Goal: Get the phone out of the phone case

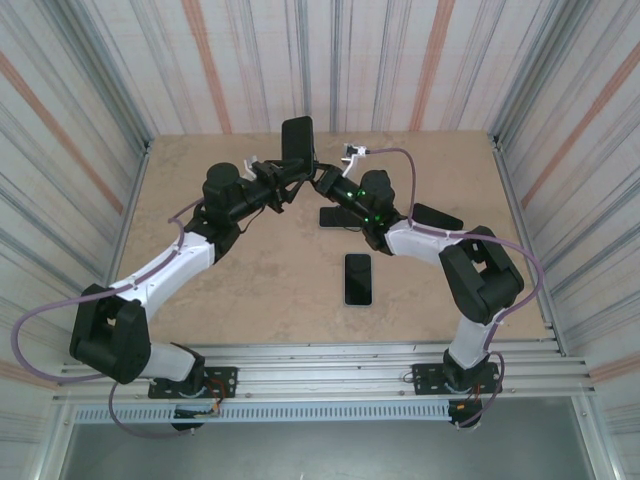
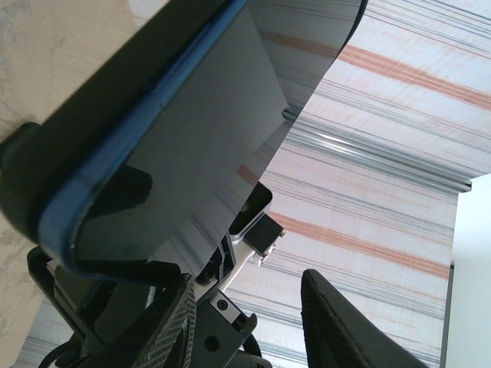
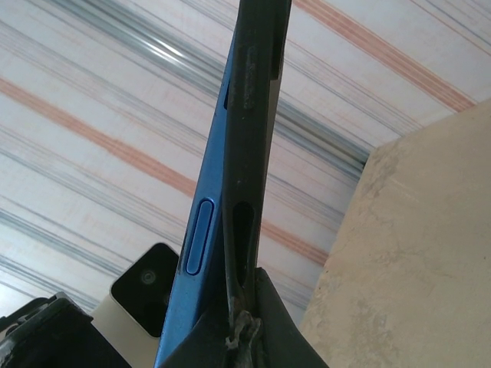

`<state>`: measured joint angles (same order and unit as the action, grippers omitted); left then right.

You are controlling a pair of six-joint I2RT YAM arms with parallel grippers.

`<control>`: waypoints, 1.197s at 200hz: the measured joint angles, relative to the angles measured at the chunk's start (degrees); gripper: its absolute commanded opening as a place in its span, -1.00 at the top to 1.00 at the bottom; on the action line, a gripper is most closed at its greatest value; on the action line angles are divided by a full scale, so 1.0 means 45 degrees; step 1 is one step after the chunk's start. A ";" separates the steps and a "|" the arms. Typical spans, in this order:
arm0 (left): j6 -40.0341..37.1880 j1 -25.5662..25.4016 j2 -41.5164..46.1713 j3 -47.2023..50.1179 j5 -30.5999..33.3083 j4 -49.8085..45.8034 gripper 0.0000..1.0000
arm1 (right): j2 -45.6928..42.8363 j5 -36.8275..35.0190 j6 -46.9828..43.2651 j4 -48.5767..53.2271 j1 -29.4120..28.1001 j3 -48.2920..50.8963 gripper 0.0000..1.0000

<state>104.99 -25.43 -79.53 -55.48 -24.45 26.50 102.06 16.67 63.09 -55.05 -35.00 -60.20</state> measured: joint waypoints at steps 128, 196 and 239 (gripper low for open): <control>-0.0850 0.0238 0.0806 0.0219 -0.0189 -0.1467 0.12 | 0.0209 -0.0039 -0.0107 -0.0073 -0.0049 -0.0019 0.92; -0.1088 0.0238 0.0811 0.0340 -0.0185 -0.1642 0.09 | 0.0418 0.0005 0.0019 -0.0151 -0.0092 -0.0029 0.93; -0.1137 0.0345 0.0806 0.0427 -0.0185 -0.1647 0.09 | 0.0418 0.0005 0.0160 -0.0155 -0.0306 -0.0029 0.93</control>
<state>99.88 -23.88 -75.90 -53.56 -25.28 19.09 103.94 16.69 63.81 -55.75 -36.38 -60.34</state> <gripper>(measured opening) 0.454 0.072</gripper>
